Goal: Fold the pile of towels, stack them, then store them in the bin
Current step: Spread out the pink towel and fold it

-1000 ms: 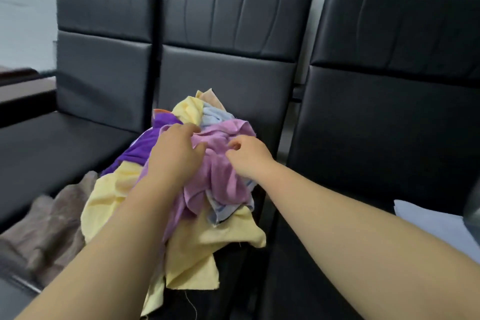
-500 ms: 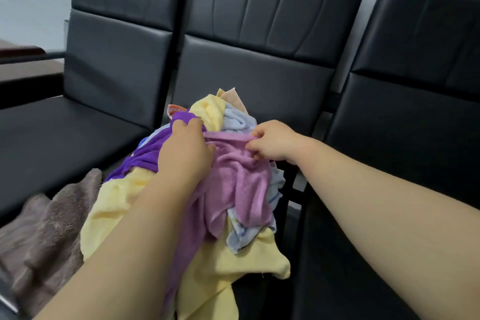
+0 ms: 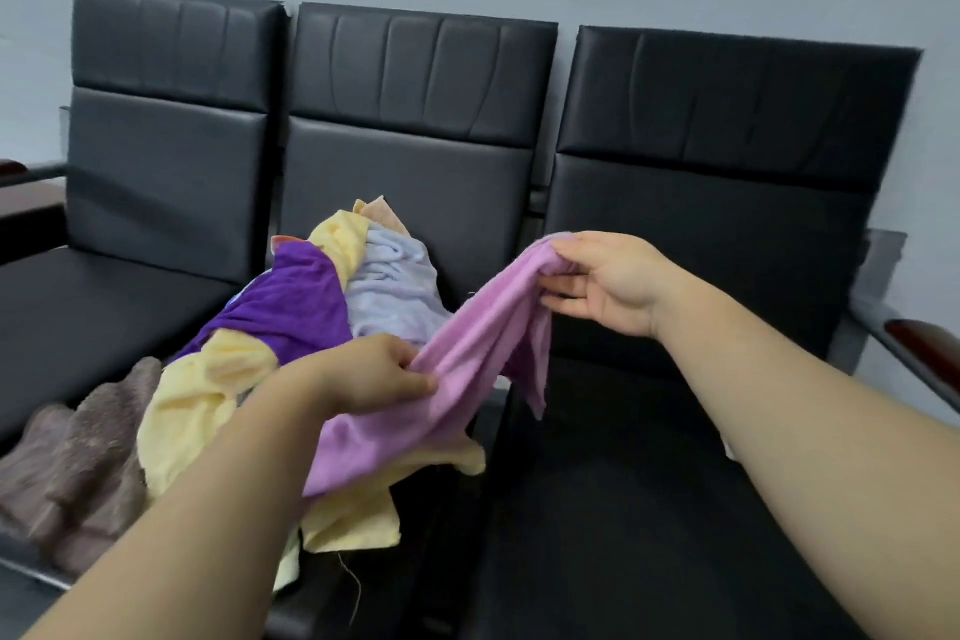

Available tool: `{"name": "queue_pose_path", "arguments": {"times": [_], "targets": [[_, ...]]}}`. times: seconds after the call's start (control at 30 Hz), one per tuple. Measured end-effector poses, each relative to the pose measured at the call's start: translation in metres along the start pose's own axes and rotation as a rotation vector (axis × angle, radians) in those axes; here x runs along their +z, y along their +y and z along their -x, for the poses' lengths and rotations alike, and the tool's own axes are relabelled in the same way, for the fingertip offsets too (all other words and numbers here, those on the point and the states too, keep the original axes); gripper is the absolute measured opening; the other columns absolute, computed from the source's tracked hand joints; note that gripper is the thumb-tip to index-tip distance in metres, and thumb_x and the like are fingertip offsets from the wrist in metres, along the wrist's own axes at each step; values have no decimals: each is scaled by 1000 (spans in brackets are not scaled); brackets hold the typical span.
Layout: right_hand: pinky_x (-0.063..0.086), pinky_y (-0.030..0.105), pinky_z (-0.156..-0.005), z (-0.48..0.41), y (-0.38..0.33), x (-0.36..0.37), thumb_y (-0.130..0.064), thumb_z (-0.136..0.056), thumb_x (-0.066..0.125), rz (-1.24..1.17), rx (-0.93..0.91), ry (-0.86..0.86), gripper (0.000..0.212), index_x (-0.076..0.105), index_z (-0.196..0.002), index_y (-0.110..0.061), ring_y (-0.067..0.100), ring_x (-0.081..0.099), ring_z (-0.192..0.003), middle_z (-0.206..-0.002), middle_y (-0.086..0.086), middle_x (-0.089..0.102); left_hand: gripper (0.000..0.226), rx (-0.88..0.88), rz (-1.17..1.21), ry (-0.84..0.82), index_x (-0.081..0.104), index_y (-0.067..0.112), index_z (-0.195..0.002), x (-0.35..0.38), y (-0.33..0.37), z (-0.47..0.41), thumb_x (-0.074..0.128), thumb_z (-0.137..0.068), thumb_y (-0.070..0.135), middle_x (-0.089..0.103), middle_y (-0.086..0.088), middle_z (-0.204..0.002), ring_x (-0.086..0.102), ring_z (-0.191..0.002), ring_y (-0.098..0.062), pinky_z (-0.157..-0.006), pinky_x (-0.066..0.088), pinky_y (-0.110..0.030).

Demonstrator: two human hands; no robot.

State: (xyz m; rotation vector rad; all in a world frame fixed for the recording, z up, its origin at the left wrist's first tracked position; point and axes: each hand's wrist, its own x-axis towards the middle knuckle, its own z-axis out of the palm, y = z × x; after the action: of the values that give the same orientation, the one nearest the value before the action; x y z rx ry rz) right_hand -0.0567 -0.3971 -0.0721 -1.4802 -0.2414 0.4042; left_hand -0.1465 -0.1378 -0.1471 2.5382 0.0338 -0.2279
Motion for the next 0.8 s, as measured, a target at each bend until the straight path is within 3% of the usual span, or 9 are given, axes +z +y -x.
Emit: {"name": "queue_pose_path", "arguments": {"times": [0.13, 0.2, 0.23, 0.3, 0.37, 0.47, 0.53, 0.7, 0.8], "targets": [[59, 34, -88, 31, 10, -50, -14, -107, 55, -89, -99, 269, 18, 67, -120, -9, 24, 76, -102, -116, 16, 75, 23, 149, 492, -45, 62, 23, -76, 51, 66, 2, 64, -98, 29, 58, 11, -61, 52, -59, -12, -54, 44, -26], [58, 36, -90, 52, 27, -76, -20, -104, 61, 112, -2, 334, 42, 54, -145, -11, 27, 73, -107, -126, 18, 69, 8, 223, 696, -144, 68, 20, -95, 79, 98, 4, 62, -99, 15, 70, 7, -80, 65, -75, -13, -68, 55, -27], [57, 38, -93, 65, 40, -89, -25, -100, 67, 303, 90, 368, 65, 38, -157, -14, 27, 70, -111, -134, 17, 64, 14, 238, 727, -172, 68, 21, -108, 92, 107, 2, 62, -99, 12, 74, 8, -96, 69, -88, -12, -79, 57, -30], [52, 37, -100, 89, 69, -109, -33, -93, 72, 749, 220, 396, 87, 25, -164, -20, 28, 59, -129, -155, 11, 48, 33, 256, 614, -181, 62, 26, -128, 109, 114, -1, 66, -97, 15, 71, 11, -118, 68, -107, -8, -90, 55, -31], [46, 33, -104, 112, 100, -114, -34, -94, 69, 1045, 234, 324, 67, 45, -155, -23, 25, 54, -133, -156, 4, 49, 39, 272, 250, -153, 60, 27, -131, 120, 111, -2, 71, -93, 28, 67, 9, -121, 66, -108, -9, -88, 55, -28], [50, 31, -104, 139, 145, -104, -41, -91, 70, 1096, 252, 79, 38, 65, -129, -38, 12, 61, -116, -131, -11, 63, 49, 243, -223, -292, 58, 26, -132, 141, 96, 2, 74, -88, 39, 64, 6, -124, 63, -107, -15, -94, 52, -29], [49, 29, -105, 152, 171, -95, -42, -91, 70, 1113, 249, -56, 37, 66, -127, -38, 6, 62, -111, -126, -15, 64, 55, 245, -376, -400, 58, 27, -134, 157, 85, 3, 77, -85, 42, 63, 6, -129, 61, -109, -16, -96, 49, -29], [39, 25, -111, 149, 203, -99, -53, -94, 66, 1242, 135, -106, 57, 57, -145, -31, 11, 51, -131, -146, -13, 47, 45, 275, -306, -392, 64, 23, -126, 170, 76, 0, 78, -85, 35, 63, 10, -112, 60, -99, -11, -85, 46, -22], [25, 32, -125, 139, 203, -110, -57, -98, 56, 1279, 171, -59, 70, 42, -159, -25, 15, 27, -155, -169, -7, 25, 29, 300, -159, -388, 67, 21, -115, 175, 71, -7, 72, -86, 21, 68, 9, -108, 64, -100, -11, -87, 50, -22]]}}
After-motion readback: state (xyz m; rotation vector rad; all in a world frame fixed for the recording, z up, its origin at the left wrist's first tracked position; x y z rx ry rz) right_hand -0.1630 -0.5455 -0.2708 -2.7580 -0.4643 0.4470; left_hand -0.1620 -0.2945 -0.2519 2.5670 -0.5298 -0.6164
